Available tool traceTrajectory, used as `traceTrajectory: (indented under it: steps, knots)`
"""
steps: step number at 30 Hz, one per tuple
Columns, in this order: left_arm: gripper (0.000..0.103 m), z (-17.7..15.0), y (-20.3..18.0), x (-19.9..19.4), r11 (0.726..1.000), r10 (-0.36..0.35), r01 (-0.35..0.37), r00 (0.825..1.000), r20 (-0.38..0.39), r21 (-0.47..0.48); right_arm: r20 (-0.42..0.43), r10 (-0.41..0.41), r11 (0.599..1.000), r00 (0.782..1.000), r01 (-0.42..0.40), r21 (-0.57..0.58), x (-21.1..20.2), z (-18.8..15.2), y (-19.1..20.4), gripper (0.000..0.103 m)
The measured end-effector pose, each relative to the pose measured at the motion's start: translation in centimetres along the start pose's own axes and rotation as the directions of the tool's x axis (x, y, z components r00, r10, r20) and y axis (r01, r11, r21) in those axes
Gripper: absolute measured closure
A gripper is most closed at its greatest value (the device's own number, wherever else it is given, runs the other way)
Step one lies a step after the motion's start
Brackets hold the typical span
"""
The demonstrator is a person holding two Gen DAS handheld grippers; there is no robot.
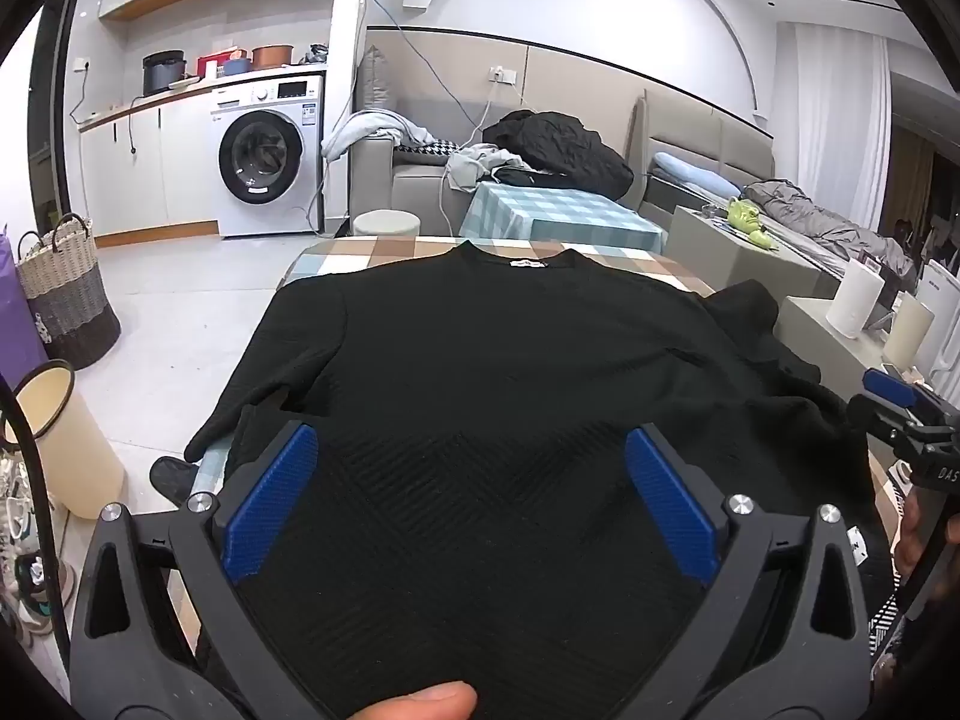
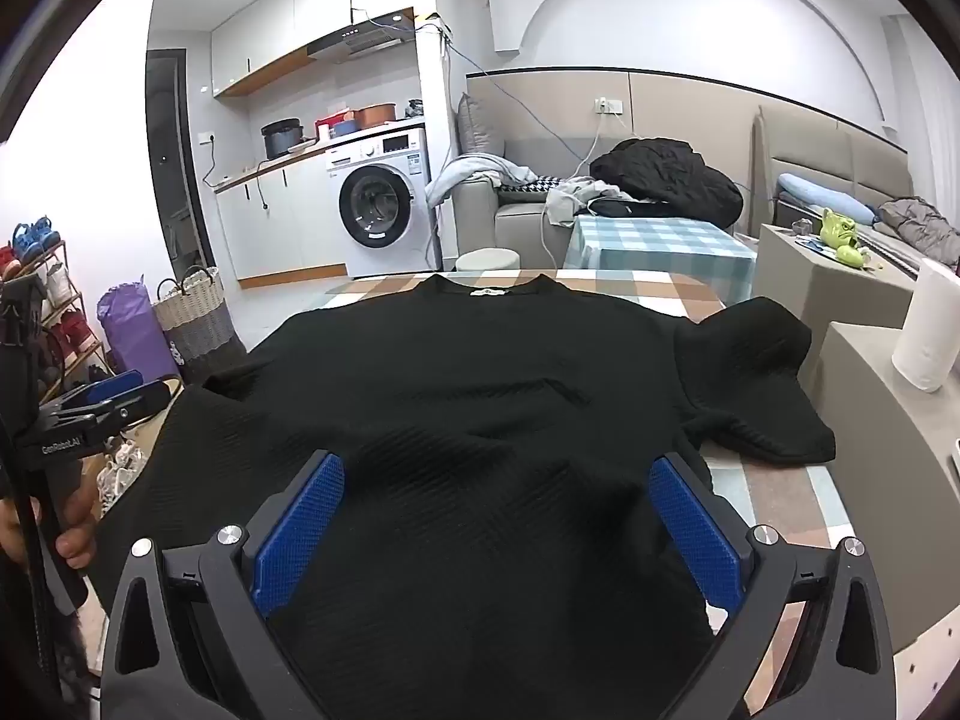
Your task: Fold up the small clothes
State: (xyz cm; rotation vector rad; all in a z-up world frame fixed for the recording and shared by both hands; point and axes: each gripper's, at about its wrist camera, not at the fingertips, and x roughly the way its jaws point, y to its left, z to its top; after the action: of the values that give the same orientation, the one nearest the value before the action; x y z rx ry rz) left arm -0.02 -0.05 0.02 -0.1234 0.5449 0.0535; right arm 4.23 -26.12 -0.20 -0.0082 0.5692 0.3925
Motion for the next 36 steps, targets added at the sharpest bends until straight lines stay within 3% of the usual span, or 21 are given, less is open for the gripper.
traceTrajectory:
  steps: [11, 22, 36]
  knots:
    - [0.001, 0.0, 0.1, 0.0, 1.0, 0.003, -0.003, 1.0, -0.002, -0.004, 0.051, -0.001, 1.0, 0.999, 0.002, -0.02, -0.6, -0.2, 0.1, 0.0]
    - [0.001, -0.1, 0.1, 0.1, 1.0, -0.002, 0.002, 1.0, -0.001, -0.004, 0.067, -0.03, 0.999, 0.997, 0.032, -0.015, -1.5, 0.3, 0.2, 0.0]
    - [0.001, 0.5, 0.0, -1.2, 1.0, 0.003, -0.003, 1.0, 0.01, -0.011, 0.058, -0.011, 1.0, 0.998, 0.012, -0.019, -1.4, 0.7, 0.6, 0.0]
